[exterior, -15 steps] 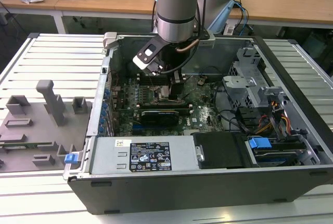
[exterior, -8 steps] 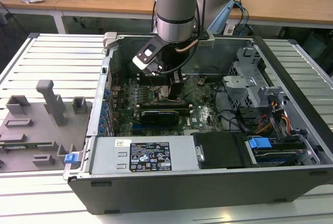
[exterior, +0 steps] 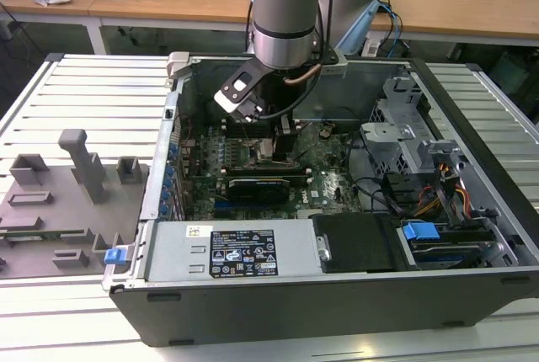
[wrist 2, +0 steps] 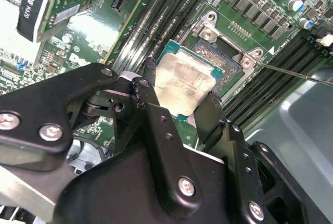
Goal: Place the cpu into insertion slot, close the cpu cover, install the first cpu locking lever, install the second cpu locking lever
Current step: 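Place the cpu into insertion slot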
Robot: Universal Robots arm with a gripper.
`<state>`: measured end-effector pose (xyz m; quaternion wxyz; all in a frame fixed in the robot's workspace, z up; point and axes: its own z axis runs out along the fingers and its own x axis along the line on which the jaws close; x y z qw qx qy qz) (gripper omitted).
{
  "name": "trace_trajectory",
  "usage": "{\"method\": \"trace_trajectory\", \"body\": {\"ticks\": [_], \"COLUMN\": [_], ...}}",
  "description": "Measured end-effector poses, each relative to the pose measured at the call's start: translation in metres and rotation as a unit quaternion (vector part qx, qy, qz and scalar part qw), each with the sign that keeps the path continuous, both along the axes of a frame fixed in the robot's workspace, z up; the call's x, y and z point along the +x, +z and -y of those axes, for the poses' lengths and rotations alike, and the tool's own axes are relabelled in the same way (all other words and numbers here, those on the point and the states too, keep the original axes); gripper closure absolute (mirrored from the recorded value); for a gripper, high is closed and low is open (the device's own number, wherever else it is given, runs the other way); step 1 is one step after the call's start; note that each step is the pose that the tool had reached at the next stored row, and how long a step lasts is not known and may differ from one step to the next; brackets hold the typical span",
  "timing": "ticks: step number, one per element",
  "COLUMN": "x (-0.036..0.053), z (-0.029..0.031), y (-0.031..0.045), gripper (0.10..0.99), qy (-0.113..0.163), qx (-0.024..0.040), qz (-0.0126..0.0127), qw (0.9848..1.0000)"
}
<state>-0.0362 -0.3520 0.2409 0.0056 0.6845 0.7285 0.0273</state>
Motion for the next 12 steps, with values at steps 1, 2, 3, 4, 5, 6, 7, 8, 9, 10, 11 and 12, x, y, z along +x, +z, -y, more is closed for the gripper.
{"method": "trace_trajectory", "body": {"ticks": [1,2,3,4,5,6,7,8,9,10,11,12], "x": [0.0,0.0,0.0,0.0,0.0,0.0,-0.0001,-0.0001,-0.0001,-0.0001,-0.0001,-0.0001], "z": [-0.0081,-0.0145,-0.0159,-0.0167,-0.0169,-0.0169,-0.0169,-0.017,-0.017,-0.017,-0.017,-0.017], "y": [-0.0011,-0.006,-0.0082,-0.0097,-0.0105,-0.0109,-0.0111,-0.0114,-0.0116,-0.0119,-0.0122,-0.0124], "gripper": [0.549,0.549,0.549,0.549,0.549,0.549,0.549,0.549,0.549,0.549,0.549,0.549], "qy": [-0.002,-0.006,-0.007,-0.008,-0.008,-0.009,-0.009,-0.009,-0.009,-0.009,-0.009,-0.009], "qx": [0.0,0.0,0.0001,0.0,0.0,-0.0001,-0.0001,-0.0001,-0.0001,-0.0001,-0.0001,-0.0001], "qz": [0.0001,0.0,0.0001,0.0,0.0,0.0,-0.0001,0.0,0.0,0.0,0.0,0.0], "qw": [1.0,1.0,1.0,1.0,1.0,1.0,1.0,1.0,1.0,1.0,1.0,1.0]}}
